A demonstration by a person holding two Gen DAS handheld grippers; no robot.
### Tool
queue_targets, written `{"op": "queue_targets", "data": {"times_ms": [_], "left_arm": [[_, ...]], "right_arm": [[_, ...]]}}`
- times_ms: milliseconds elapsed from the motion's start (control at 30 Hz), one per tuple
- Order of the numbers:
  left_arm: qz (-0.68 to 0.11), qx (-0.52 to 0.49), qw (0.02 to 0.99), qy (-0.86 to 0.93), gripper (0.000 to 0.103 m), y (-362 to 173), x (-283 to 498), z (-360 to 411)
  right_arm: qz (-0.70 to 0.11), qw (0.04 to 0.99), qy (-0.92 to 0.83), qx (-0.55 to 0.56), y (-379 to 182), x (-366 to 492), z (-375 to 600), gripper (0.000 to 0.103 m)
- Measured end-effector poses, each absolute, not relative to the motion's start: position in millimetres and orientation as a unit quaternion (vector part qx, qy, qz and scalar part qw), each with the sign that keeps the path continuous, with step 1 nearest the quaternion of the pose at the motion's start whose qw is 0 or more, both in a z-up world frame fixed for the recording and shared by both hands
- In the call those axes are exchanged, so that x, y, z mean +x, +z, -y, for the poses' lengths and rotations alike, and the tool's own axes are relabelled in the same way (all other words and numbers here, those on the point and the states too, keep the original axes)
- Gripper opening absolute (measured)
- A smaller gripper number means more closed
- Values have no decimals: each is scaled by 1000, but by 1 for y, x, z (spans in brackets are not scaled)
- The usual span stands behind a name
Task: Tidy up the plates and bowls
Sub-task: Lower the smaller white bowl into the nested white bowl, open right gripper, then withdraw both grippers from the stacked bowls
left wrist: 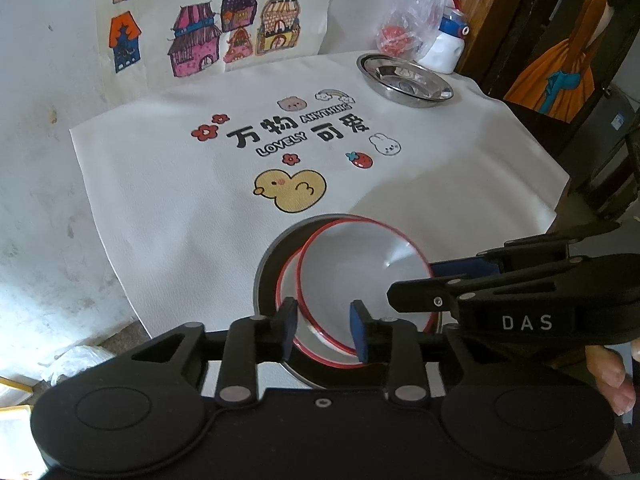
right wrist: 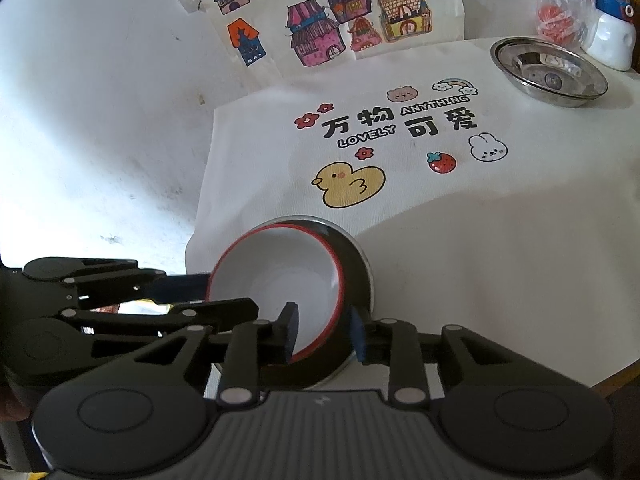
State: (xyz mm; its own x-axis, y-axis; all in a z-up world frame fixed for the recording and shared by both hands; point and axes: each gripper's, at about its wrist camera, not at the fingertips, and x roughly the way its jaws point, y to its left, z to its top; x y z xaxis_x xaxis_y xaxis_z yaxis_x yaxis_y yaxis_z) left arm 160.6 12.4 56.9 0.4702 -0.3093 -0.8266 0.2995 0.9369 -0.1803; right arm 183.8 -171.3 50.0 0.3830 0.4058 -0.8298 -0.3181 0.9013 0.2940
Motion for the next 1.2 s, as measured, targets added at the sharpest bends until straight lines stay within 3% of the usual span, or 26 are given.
{"op": "queue_targets", "data": {"times_ms": [33,400,600,867,967,1200], "left_arm": [[-482,-4,859,-174,41,58,160,-13],[-476,-15,862,-172,46,60,160,-22],[-460,-29,873,-159,62,65,159,-30],[-427,-43,892,-144,79,72,151,-41],[-402,-48,904,-134,87,76,145,-46],[-348,-39,932,-96,99,83,132,-50]], "right_arm": [[-510,831,219,43,50,184,171,33],[-502,836,219,38,54,180,170,40],[-487,847,209,35,60,177,176,56],[-439,875,201,43,72,157,190,90],[-406,892,194,37,75,145,195,99],[-343,920,188,18,78,117,196,103]]}}
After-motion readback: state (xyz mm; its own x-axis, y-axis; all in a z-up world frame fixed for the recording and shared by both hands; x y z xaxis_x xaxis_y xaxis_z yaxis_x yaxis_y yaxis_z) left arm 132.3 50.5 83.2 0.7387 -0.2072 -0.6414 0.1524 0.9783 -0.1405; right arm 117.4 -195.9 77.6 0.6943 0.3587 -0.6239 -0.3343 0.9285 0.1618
